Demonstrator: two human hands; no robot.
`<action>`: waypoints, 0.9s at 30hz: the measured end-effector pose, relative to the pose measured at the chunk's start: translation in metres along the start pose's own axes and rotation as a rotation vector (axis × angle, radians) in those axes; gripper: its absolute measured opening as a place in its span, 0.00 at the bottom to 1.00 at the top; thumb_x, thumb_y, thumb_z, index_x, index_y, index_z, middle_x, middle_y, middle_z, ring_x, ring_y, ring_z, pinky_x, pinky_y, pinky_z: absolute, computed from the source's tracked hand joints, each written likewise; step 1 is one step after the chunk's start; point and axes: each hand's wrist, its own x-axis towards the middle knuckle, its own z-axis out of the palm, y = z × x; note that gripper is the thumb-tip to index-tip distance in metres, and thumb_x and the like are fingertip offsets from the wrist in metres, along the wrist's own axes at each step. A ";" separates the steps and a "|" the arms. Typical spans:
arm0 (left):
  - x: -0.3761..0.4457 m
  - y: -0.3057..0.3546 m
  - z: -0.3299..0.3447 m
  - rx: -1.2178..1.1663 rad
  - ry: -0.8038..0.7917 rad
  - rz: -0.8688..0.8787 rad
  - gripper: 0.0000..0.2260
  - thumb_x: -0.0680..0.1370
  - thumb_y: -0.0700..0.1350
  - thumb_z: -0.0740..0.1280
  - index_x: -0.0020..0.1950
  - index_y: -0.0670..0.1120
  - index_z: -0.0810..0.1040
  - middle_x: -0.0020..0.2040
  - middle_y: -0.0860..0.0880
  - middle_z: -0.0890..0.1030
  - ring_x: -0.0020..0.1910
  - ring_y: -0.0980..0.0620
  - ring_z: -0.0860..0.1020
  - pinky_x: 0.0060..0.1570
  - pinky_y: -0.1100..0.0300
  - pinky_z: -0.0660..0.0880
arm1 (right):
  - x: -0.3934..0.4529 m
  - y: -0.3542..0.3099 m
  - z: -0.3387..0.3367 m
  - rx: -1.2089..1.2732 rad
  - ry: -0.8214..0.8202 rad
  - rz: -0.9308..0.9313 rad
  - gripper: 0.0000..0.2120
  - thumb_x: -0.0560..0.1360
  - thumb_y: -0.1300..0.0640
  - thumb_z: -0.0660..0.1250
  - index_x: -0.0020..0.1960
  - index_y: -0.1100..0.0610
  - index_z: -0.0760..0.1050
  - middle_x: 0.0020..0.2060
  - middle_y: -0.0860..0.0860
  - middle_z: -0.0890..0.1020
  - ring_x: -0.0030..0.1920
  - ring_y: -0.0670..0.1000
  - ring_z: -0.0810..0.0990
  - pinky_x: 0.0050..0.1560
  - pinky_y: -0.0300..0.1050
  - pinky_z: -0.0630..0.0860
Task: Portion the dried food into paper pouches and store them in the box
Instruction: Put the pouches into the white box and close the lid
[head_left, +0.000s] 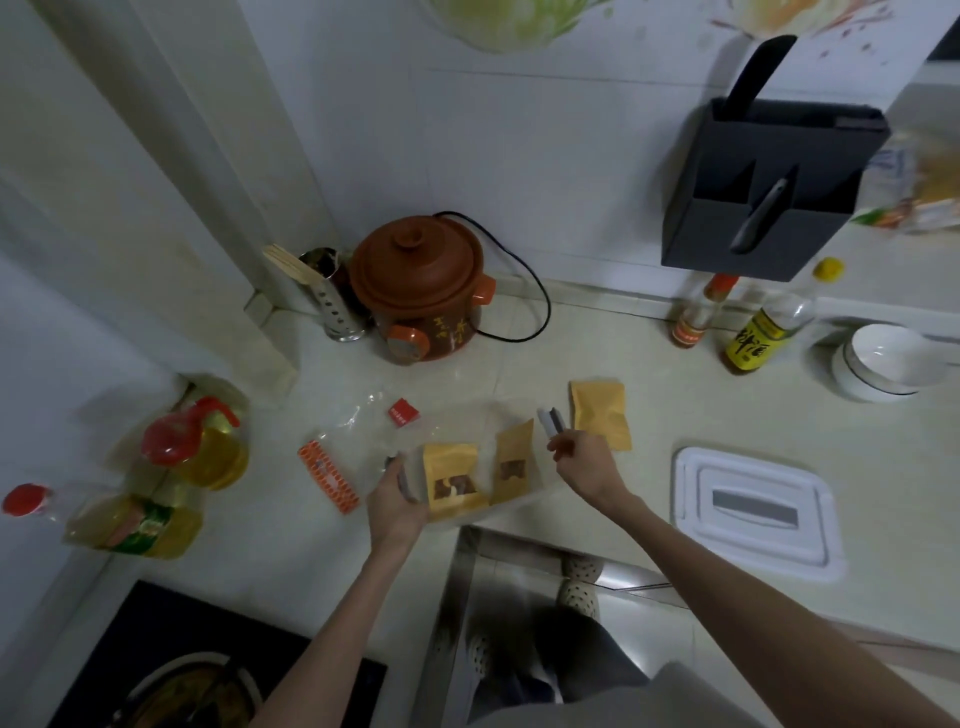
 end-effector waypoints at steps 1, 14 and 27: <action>0.002 0.002 0.004 0.002 0.010 0.007 0.22 0.71 0.34 0.71 0.64 0.43 0.76 0.55 0.45 0.81 0.53 0.47 0.79 0.49 0.56 0.77 | 0.004 0.006 -0.009 0.011 0.047 0.010 0.15 0.70 0.70 0.60 0.49 0.62 0.82 0.46 0.59 0.84 0.42 0.55 0.81 0.41 0.40 0.73; 0.017 -0.001 0.026 0.228 0.119 -0.003 0.21 0.75 0.31 0.65 0.69 0.39 0.74 0.61 0.38 0.80 0.58 0.41 0.80 0.57 0.48 0.77 | 0.105 0.093 -0.050 0.048 -0.002 0.373 0.19 0.76 0.64 0.60 0.66 0.63 0.69 0.62 0.63 0.74 0.60 0.63 0.75 0.61 0.54 0.73; 0.013 0.018 0.024 0.334 0.099 -0.065 0.25 0.75 0.31 0.65 0.72 0.44 0.71 0.62 0.39 0.79 0.53 0.43 0.80 0.47 0.63 0.74 | 0.149 0.108 -0.019 -0.135 -0.084 0.499 0.29 0.73 0.59 0.67 0.69 0.65 0.59 0.66 0.62 0.65 0.67 0.62 0.64 0.63 0.59 0.67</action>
